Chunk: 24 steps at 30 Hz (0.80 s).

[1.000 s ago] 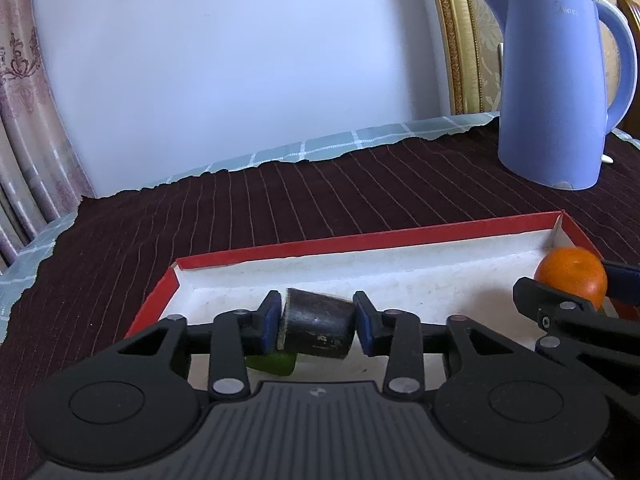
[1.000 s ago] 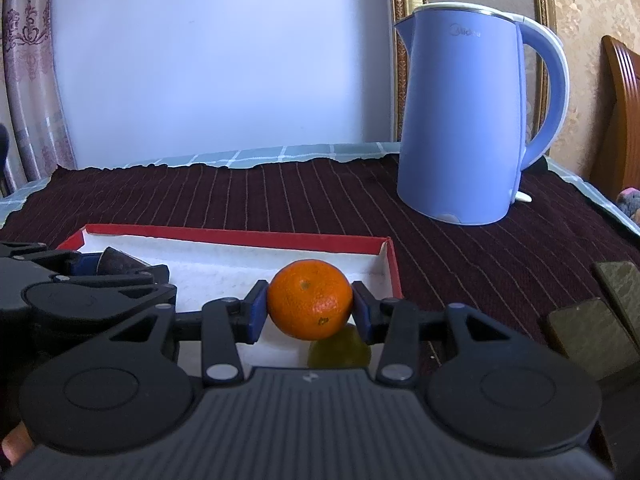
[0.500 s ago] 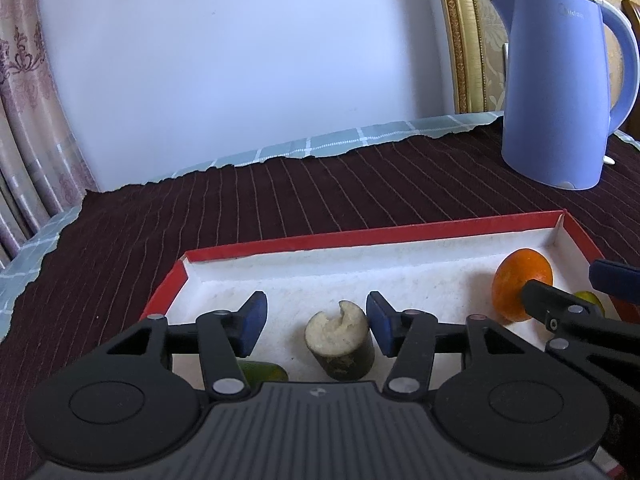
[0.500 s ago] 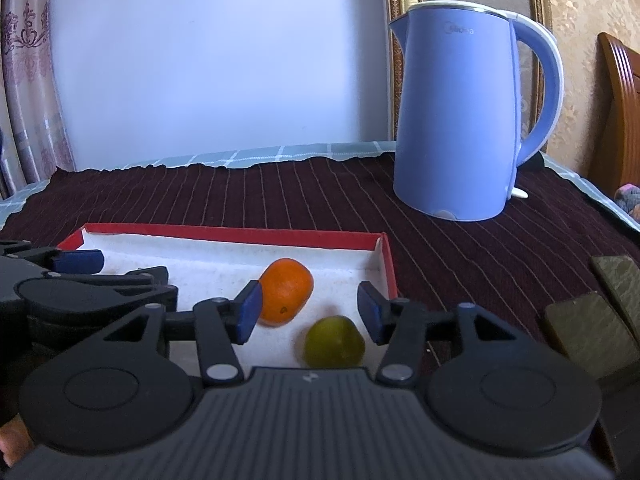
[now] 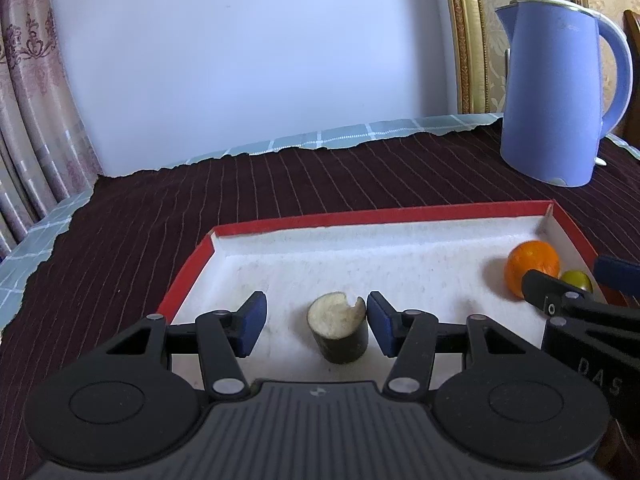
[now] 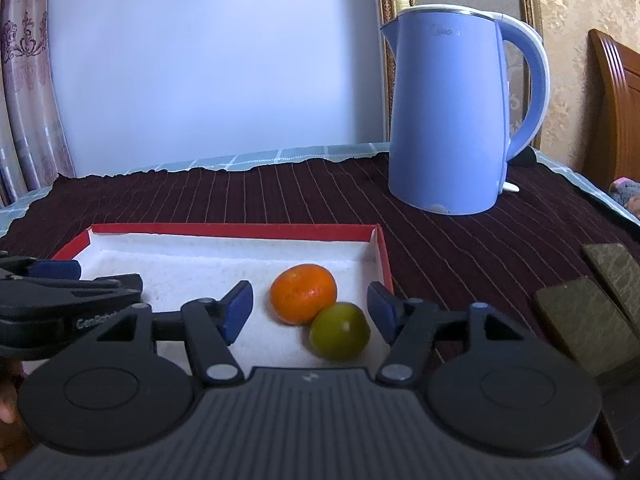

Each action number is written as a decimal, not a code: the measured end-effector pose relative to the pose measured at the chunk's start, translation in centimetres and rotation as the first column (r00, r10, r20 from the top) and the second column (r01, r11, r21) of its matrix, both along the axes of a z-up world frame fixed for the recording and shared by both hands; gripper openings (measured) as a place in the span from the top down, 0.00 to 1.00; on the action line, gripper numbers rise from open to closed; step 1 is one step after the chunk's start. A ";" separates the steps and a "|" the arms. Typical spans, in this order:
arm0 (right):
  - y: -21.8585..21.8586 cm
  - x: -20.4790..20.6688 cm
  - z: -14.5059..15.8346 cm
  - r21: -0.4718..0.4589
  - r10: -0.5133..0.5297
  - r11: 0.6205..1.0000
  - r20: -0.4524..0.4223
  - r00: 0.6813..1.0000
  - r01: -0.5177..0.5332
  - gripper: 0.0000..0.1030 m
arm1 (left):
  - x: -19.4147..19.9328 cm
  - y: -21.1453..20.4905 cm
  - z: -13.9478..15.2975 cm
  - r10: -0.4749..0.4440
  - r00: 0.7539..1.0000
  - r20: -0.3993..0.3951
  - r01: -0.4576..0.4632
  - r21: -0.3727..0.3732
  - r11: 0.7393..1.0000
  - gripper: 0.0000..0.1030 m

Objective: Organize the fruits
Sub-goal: 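Open the left tool to drop the wooden piece while the right tool releases the orange, then withdraw both open tools from the tray toward the fruits beside it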

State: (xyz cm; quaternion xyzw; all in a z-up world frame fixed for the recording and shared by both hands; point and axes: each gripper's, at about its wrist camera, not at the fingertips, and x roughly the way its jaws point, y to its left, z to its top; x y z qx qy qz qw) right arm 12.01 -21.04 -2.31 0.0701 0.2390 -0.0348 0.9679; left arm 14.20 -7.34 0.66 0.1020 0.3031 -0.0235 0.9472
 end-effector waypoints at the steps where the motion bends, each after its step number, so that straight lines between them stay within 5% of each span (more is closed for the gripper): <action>1: 0.0 -0.2 0.0 0.002 -0.001 1.000 0.001 1.000 0.001 0.38 | -0.3 0.1 0.0 0.000 1.000 0.000 0.000 -0.002 1.000 0.47; 18: 1.5 -3.1 0.3 -0.039 0.018 0.999 0.030 0.999 -0.017 0.27 | -2.9 2.2 0.4 0.028 1.000 -0.014 -0.028 -0.051 0.998 0.46; 24: 2.0 -3.9 0.3 -0.048 0.025 0.999 0.028 0.999 -0.024 0.26 | -3.8 2.9 0.5 0.046 0.999 -0.002 -0.047 -0.056 0.997 0.33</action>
